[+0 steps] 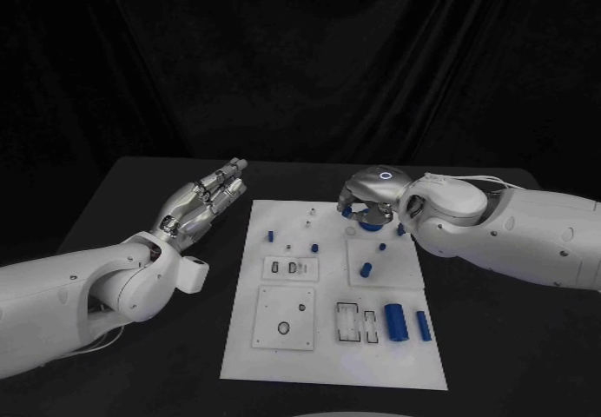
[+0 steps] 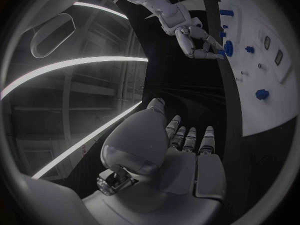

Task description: Assemble the parts on the task board

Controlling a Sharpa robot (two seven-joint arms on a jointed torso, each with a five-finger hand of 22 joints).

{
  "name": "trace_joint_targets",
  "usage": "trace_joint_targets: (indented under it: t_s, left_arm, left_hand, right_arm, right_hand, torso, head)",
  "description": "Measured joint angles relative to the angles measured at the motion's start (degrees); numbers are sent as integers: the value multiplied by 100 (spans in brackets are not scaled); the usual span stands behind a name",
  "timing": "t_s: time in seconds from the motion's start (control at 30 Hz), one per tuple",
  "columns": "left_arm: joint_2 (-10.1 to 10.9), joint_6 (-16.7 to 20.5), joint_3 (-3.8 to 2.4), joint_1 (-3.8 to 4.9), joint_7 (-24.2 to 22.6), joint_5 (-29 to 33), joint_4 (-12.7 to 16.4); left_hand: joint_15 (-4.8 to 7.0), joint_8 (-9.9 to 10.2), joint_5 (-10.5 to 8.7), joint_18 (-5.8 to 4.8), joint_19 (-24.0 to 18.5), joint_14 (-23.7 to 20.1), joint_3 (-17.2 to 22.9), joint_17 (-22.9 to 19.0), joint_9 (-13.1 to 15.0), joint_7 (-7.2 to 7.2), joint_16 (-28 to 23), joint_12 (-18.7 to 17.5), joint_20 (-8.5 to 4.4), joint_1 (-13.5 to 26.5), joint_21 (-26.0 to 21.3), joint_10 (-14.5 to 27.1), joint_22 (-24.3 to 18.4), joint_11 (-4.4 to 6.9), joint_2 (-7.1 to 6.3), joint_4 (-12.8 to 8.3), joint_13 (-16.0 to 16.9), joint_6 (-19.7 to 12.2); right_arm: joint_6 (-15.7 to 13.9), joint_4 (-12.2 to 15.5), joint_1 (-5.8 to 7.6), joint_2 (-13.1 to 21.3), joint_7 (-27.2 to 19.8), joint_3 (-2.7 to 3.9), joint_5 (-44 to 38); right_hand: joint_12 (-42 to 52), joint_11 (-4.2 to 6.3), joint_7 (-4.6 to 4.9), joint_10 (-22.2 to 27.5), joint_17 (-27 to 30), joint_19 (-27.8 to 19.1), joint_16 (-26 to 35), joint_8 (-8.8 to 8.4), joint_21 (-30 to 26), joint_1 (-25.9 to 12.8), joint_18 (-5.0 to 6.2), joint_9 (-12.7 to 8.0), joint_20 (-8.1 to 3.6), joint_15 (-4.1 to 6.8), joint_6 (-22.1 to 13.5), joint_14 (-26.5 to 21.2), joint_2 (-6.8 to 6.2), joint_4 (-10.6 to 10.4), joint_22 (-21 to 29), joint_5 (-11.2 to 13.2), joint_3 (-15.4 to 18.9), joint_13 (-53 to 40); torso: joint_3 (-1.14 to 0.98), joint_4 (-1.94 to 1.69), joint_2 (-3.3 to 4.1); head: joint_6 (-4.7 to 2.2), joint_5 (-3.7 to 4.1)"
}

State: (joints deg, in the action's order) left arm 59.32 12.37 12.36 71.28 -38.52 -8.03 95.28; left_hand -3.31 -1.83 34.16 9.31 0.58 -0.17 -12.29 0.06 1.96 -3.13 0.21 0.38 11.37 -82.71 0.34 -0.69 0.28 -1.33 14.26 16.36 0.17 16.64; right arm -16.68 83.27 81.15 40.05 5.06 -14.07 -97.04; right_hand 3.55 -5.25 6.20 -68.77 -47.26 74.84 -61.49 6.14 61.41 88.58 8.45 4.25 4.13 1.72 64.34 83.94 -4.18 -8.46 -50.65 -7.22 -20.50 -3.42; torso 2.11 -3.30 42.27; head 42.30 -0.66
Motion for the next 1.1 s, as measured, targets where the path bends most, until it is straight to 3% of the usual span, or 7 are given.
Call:
trace_joint_targets:
  t_s: [0.07,0.3,0.7,1.1]
  left_arm:
    - [-5,-1,0,0,0,0,-3]
    - [-55,-14,0,0,-1,0,-30]
    - [-74,-70,0,0,-2,-1,-59]
    - [-42,-100,1,0,-2,-2,-23]
  left_hand:
    - [-19,0,0,0,0,20,0,0,5,-26,0,0,0,0,0,0,0,0,0,0,4,26]
    - [-19,0,24,0,-21,19,0,1,5,-26,0,0,20,-30,0,-21,0,-21,-30,0,4,26]
    - [-19,0,47,0,1,19,15,3,6,-47,0,0,42,-53,0,-21,-1,-21,-6,-16,4,47]
    - [-19,-23,73,0,0,19,31,4,12,-53,0,0,41,-76,0,-21,4,-20,-30,-32,3,81]
  right_arm:
    - [7,-24,57,-81,9,5,61]
    - [72,-352,116,-464,33,6,184]
    - [132,-1123,10,-1126,32,11,272]
    - [176,-1328,-17,-1259,57,20,293]
  right_hand:
    - [6,58,17,-4,-108,10,-79,-28,64,-59,-1,0,9,0,14,0,-21,-26,-85,22,-26,-10]
    - [10,96,84,-24,-240,30,-178,-84,116,-131,0,23,29,-21,-1,21,-79,-31,-180,23,-31,-16]
    - [10,116,101,-3,-356,50,-289,-133,186,-223,1,-6,49,-41,-9,0,-171,-53,-309,-99,-53,-9]
    - [0,83,137,132,-404,29,-334,-197,249,-259,2,-19,70,-63,-90,9,-207,-39,-393,-121,-102,-12]
  torso:
    - [4,-8,5]
    - [20,-61,49]
    - [29,-144,145]
    - [34,-155,164]
  head:
    - [0,-30]
    - [-5,-66]
    - [-75,-4]
    - [-102,24]
